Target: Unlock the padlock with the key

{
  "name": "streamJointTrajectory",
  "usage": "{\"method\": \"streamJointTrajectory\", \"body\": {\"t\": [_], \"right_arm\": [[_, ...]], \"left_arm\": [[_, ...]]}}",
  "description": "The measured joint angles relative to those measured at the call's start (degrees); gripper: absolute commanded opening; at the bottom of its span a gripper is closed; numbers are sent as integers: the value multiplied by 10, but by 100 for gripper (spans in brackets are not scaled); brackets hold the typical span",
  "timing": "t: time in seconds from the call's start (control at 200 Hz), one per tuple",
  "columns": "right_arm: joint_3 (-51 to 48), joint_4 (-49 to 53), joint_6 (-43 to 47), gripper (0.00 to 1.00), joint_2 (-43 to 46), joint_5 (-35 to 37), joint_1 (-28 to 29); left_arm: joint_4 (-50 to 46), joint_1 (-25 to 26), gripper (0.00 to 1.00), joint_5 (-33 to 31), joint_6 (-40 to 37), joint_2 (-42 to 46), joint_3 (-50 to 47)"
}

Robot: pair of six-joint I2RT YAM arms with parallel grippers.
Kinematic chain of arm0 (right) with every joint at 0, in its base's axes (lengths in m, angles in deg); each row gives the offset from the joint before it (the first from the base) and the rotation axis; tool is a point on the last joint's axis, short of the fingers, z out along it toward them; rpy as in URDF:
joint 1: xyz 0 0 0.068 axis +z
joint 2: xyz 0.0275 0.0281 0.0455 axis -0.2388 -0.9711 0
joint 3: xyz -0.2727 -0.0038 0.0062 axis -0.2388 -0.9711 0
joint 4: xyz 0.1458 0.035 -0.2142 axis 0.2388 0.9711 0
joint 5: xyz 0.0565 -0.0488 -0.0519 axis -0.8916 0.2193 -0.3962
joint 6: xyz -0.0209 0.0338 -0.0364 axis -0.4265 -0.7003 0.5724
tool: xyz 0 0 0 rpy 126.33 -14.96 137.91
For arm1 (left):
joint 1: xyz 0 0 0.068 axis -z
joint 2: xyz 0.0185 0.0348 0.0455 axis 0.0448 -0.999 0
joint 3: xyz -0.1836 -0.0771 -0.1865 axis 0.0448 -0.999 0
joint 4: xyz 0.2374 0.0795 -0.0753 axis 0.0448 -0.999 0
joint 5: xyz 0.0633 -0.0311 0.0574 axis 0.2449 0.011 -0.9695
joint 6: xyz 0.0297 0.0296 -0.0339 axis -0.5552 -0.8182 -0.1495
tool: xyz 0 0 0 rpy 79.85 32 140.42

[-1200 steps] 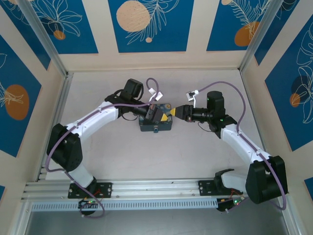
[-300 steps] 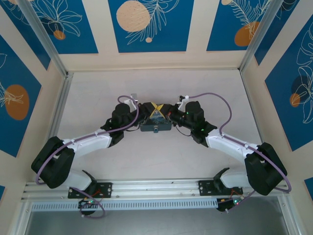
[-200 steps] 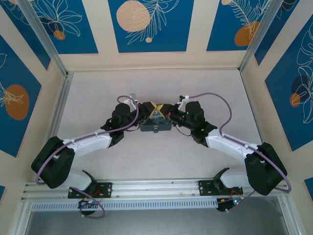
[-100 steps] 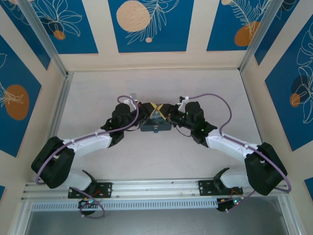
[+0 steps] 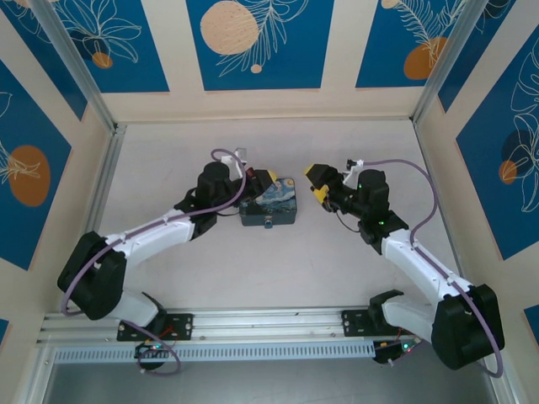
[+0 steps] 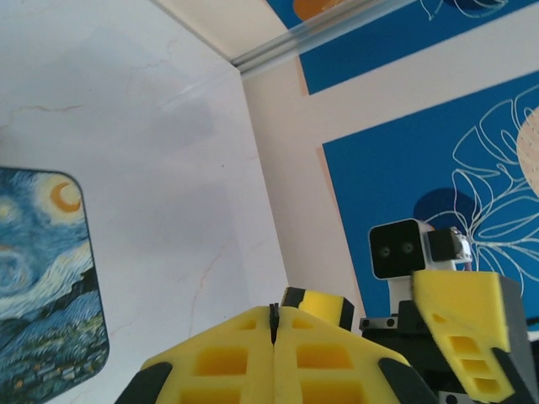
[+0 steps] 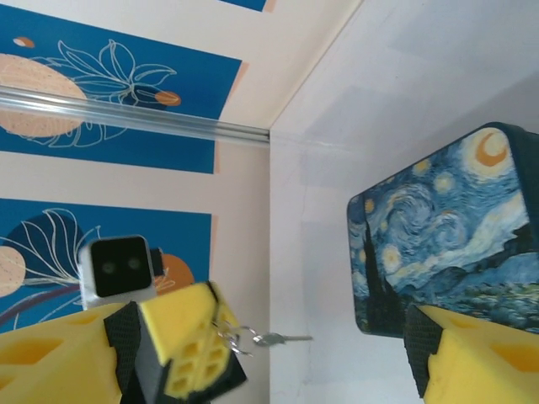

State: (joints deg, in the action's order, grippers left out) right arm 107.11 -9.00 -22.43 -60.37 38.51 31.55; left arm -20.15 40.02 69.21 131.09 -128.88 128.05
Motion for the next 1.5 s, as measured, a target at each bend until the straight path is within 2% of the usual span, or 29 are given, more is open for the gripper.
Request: {"method": "streamJointTrajectory", "body": {"t": [0.205,0.38,0.525,0.795,1.18,1.5], "right_arm": [[12,-7,42,73,-13,-71,-10],[13,-74,37,60,-48,-100,-7],[13,-139,22,53,-83,-106,8],[24,-202,8,47,-122,-111,29],[37,-242,0,46,-151,-113,44],[45,-256,-7,35,-165,-118,51]], "left_arm": [[-5,-14,0,45,-28,-22,23],[10,-14,0,56,-21,-25,23],[59,-14,0,54,11,-25,10],[102,-13,0,41,65,-25,-10],[123,-11,0,33,92,-25,-10],[129,-8,0,28,96,-34,-10]]}}
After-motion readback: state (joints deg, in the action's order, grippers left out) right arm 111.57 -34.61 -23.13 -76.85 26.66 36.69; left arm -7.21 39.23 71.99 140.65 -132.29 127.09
